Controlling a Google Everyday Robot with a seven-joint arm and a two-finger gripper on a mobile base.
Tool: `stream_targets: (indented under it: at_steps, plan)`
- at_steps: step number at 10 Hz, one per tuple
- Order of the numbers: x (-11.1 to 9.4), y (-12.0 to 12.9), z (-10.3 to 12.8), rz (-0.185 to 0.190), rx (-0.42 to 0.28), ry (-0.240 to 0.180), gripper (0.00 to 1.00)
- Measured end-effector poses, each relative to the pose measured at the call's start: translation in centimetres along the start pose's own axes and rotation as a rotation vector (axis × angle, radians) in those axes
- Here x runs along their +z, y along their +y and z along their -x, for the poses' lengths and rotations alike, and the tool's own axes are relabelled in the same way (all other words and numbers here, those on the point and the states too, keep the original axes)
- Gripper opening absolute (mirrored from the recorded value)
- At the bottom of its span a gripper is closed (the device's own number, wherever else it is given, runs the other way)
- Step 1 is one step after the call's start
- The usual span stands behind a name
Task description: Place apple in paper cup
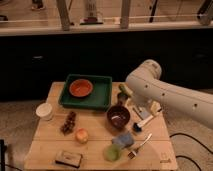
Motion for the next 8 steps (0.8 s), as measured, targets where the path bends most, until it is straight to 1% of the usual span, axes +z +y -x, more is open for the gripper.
stream_targets:
  at_steps: [3, 8]
  plan:
    - [0.0, -0.9, 0.4, -0.021, -0.045, 0.003, 0.80]
    - [-0.3, -3.0, 1.6, -0.056, -0.137, -0.008, 0.80]
